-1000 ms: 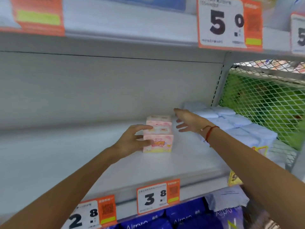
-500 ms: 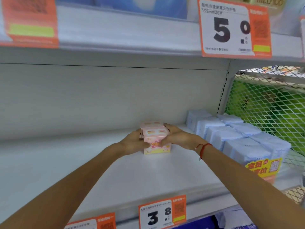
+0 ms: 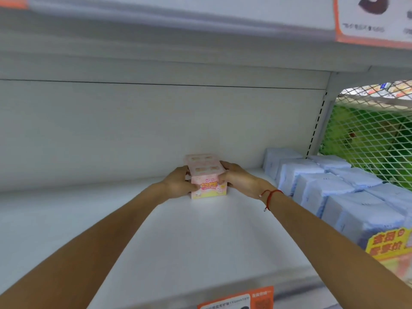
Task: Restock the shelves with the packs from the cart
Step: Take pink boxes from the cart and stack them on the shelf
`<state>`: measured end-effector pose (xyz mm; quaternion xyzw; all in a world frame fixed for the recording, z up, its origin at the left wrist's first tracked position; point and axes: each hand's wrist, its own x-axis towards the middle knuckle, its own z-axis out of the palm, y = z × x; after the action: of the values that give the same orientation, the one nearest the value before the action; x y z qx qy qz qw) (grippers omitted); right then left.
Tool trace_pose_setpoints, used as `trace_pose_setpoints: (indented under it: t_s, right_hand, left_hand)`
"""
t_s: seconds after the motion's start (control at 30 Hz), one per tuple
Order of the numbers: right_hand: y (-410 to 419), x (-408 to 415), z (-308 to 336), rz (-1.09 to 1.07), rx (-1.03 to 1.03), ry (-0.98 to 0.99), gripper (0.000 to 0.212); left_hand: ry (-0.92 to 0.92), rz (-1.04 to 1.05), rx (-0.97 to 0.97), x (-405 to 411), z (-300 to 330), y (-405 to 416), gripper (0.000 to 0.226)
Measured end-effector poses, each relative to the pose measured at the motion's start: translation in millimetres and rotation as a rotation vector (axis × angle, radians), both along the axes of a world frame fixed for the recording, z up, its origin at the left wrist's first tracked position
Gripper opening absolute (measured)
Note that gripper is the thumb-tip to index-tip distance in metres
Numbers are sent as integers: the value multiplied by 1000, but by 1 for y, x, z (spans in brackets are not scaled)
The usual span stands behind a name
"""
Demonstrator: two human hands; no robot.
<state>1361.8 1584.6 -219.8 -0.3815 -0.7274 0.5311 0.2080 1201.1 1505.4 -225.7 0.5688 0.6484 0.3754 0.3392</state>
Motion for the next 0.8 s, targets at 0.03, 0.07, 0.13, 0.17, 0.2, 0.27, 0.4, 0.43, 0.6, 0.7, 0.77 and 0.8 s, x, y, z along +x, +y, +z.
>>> trace_pose_setpoints:
  t_s: [0.03, 0.07, 0.13, 0.17, 0.2, 0.27, 0.4, 0.43, 0.6, 0.7, 0.77, 0.8]
  right_hand:
    - [0, -1, 0, -5, 16, -12, 77]
    - [-2, -2, 2, -16, 33, -30, 72]
    - [1, 2, 2, -75, 36, -31, 66]
    - [5, 4, 1, -86, 26, -22, 65]
    - [6, 7, 1, -66, 20, -23, 60]
    - [6, 13, 3, 2, 20, -40, 50]
    - [7, 15, 5, -8, 84, -68, 51]
    - [8, 15, 5, -24, 99, -76, 51]
    - [0, 9, -1, -63, 131, -100, 51]
    - [-11, 5, -2, -103, 177, -117, 65]
    - [-21, 7, 3, -129, 192, -121, 82]
    - [-28, 10, 7, -139, 190, -123, 85]
  left_hand:
    - [5, -4, -6, -1, 0, 1, 49]
    - [10, -7, -12, -1, 0, 2, 50]
    - [12, -15, -23, -2, 0, 1, 51]
    - [8, -24, -27, -2, 0, 1, 52]
    - [3, -35, -30, -4, -1, 1, 54]
    - [-6, -57, -37, -6, -2, -1, 56]
    - [0, -47, -34, -5, -1, -1, 55]
    - [7, -35, -35, -3, -1, 0, 54]
    - [103, 92, -80, 5, 2, 1, 61]
    - [139, 171, -90, 13, 3, -4, 64]
    - [194, 190, -81, 19, 6, -11, 76]
    - [214, 193, -61, 23, 8, -17, 80]
